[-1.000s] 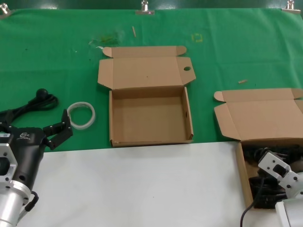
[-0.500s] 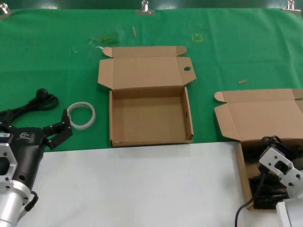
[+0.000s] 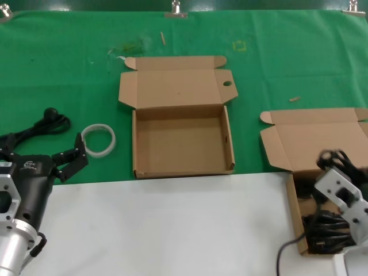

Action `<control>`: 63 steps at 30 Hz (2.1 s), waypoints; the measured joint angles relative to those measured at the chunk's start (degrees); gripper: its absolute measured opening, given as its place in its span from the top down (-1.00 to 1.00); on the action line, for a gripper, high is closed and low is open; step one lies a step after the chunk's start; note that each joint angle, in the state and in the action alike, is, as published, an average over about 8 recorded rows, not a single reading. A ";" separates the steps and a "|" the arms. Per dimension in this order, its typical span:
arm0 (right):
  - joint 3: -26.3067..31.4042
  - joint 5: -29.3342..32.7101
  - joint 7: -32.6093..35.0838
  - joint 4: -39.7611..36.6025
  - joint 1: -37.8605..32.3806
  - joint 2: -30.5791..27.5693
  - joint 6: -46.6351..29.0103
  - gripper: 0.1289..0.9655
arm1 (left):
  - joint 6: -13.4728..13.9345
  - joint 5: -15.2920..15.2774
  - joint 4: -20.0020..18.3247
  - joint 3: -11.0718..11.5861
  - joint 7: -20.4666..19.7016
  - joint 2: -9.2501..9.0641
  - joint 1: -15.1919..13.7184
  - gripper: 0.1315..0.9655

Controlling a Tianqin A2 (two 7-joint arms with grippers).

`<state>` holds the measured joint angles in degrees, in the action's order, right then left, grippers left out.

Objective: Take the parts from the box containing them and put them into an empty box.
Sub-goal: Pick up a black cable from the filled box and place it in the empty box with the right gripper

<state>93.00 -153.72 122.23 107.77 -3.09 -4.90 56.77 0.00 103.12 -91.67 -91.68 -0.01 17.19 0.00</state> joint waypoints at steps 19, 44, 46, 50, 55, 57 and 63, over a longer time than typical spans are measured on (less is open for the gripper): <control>22.07 -1.54 -11.09 -7.57 -13.35 -0.21 -6.81 0.76 | 0.00 0.00 0.00 0.00 0.00 0.00 0.00 -1.00; 36.32 -3.89 -24.63 -16.54 -19.76 -0.74 -9.56 0.76 | 0.00 0.00 0.00 0.00 0.00 0.00 0.00 -1.00; 36.29 -3.90 -24.75 -16.67 -19.73 -0.75 -9.60 0.76 | 0.00 0.00 0.00 0.00 0.00 0.00 0.00 -1.00; 36.27 -3.90 -24.80 -16.71 -19.72 -0.75 -9.62 0.73 | 0.00 0.00 0.00 0.00 0.00 0.00 0.00 -1.00; 36.27 -3.90 -24.80 -16.72 -19.72 -0.75 -9.62 0.66 | 0.00 0.00 0.00 0.00 0.00 0.00 0.00 -1.00; 36.27 -3.90 -24.80 -16.72 -19.72 -0.75 -9.62 0.63 | 0.00 0.00 0.00 0.00 0.00 0.00 0.00 -1.00; 36.23 -3.84 -24.90 -16.72 -19.70 -0.75 -9.68 0.44 | 0.00 0.00 0.00 0.00 0.00 0.00 0.00 -1.00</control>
<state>129.23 -157.56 97.33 91.05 -22.79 -5.66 47.09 0.00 103.12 -91.67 -91.68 -0.01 17.19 0.00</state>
